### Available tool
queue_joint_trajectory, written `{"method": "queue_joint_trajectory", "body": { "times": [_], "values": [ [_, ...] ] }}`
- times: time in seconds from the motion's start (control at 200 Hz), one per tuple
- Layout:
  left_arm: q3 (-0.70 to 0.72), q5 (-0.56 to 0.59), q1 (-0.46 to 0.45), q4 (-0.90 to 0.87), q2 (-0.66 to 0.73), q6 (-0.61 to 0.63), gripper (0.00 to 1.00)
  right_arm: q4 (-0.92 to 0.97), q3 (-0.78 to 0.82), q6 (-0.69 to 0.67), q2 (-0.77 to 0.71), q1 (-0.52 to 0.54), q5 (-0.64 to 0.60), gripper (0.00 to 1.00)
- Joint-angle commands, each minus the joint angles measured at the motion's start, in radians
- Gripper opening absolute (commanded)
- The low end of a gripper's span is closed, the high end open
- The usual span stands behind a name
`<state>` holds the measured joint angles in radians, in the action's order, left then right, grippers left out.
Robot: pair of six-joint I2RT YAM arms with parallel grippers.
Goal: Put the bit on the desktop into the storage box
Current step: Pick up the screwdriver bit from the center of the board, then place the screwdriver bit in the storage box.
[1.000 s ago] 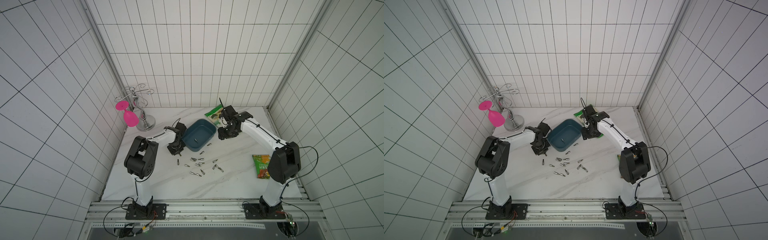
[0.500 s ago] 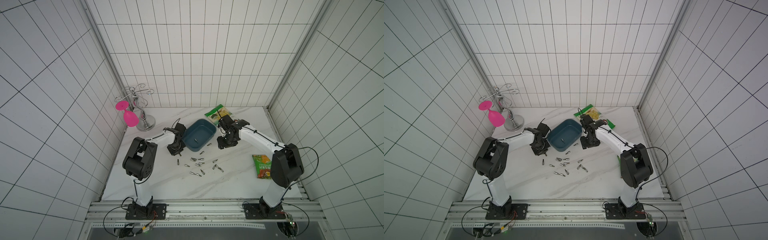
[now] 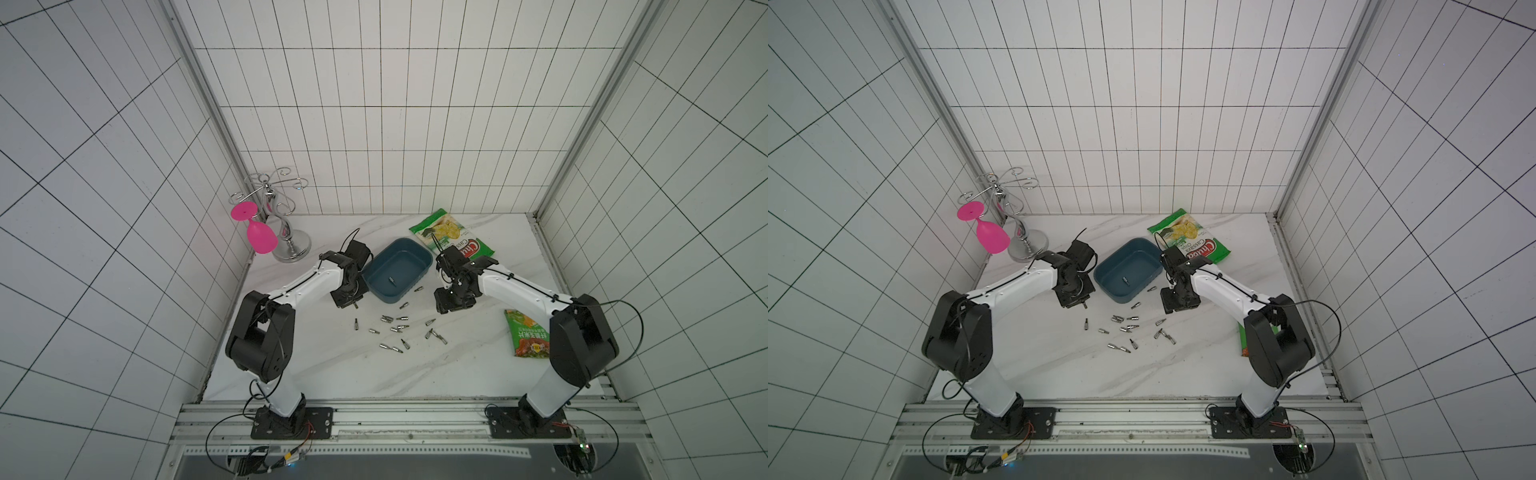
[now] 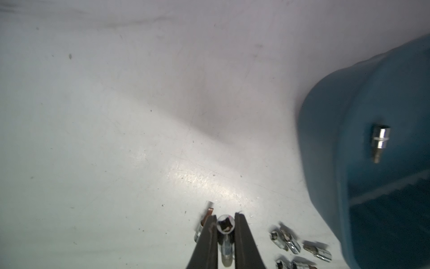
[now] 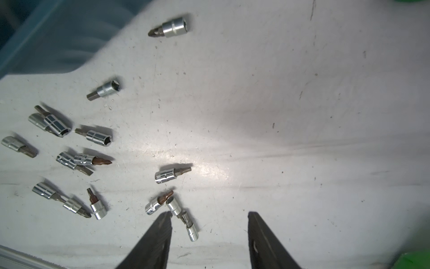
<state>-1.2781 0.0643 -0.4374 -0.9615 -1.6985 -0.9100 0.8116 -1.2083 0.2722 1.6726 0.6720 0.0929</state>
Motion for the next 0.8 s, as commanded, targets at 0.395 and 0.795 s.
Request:
{"method": "queue_joint_trajectory", "body": {
  "times": [0.395, 0.795],
  "values": [
    [-0.490, -0.029, -0.039, -0.139, -0.231, 0.187, 0.00, -0.123, 0.178, 0.022, -0.091, 0.073, -0.012, 0.55],
    [-0.677, -0.043, -0.079, -0.156, -0.443, 0.217, 0.00, -0.137, 0.182, 0.018, -0.052, 0.118, -0.003, 0.52]
  ]
}}
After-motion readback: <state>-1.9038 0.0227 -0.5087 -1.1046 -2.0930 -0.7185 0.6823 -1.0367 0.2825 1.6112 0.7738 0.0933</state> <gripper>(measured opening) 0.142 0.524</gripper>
